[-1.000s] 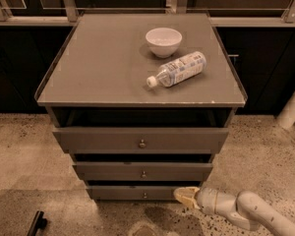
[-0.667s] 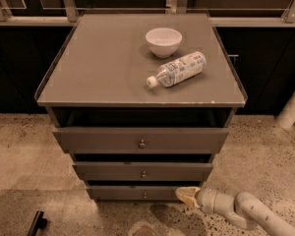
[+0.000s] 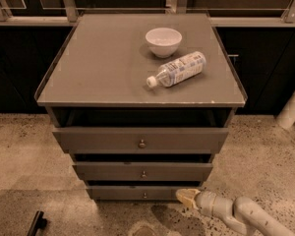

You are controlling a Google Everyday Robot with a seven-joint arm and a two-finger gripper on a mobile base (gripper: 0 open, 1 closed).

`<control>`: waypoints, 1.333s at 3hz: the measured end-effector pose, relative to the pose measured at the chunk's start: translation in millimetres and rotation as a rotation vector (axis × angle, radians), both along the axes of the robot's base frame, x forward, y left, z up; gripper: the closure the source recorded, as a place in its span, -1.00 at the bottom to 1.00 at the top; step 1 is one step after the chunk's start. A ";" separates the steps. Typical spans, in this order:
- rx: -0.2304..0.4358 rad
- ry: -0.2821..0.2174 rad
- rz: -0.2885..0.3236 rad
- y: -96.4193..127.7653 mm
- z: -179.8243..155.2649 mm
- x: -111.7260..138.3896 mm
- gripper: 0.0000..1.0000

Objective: Open bottom drawer

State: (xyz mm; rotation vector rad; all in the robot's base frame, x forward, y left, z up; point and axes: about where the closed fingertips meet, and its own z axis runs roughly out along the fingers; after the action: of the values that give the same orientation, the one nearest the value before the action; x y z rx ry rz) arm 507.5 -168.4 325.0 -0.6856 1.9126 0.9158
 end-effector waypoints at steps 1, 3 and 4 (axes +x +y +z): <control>0.031 0.014 -0.067 0.4 -29.5 8.2 1.00; 0.070 0.003 -0.176 -16.2 -70.0 41.7 1.00; 0.072 -0.021 -0.199 -19.3 -76.8 69.5 1.00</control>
Offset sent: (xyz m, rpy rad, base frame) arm 0.0419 -0.0231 -0.0807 0.0830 -0.0025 -0.2069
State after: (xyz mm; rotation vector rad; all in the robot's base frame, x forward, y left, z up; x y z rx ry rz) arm 577.0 -187.7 248.2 -0.4517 1.8812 0.8429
